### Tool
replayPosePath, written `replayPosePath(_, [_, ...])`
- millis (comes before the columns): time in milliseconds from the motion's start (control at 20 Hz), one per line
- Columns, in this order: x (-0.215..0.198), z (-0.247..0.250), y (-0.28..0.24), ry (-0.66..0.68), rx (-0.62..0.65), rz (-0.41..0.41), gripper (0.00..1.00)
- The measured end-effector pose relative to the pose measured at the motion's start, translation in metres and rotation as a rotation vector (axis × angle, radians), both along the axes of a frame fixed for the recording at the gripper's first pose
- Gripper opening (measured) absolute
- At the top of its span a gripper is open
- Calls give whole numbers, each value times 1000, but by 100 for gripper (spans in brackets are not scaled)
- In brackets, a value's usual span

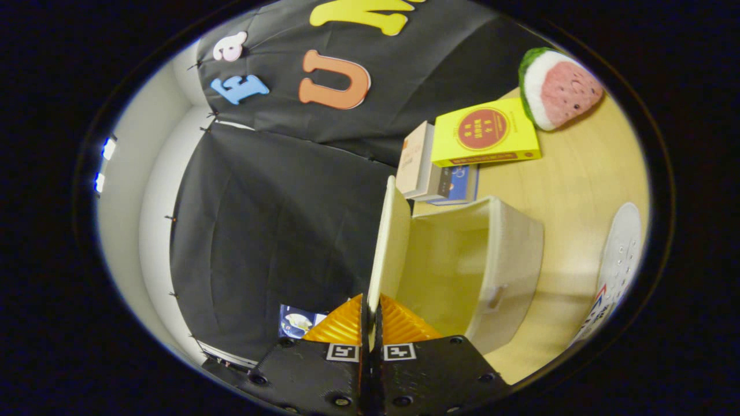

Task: Open the storage box then place both shoes into the box .Put the left shoe in first, then the right shoe, with the right side of both shoes facing outward in a uniform manner.

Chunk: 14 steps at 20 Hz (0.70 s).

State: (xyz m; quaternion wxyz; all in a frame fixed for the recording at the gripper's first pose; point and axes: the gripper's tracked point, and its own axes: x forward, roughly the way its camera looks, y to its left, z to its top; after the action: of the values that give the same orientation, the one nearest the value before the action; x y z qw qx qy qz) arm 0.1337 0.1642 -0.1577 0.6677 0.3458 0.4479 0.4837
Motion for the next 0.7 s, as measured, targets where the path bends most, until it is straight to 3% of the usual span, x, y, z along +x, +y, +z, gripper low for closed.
replayPosePath(250, [-3,48,72,-49,-50,31,1])
replayPosePath(500, [1,72,175,-117,-166,48,2])
replayPosePath(550, [4,70,197,-145,-207,47,12])
replayPosePath(600, [3,77,208,-166,-218,50,12])
replayPosePath(700, [6,83,226,-183,-236,43,27])
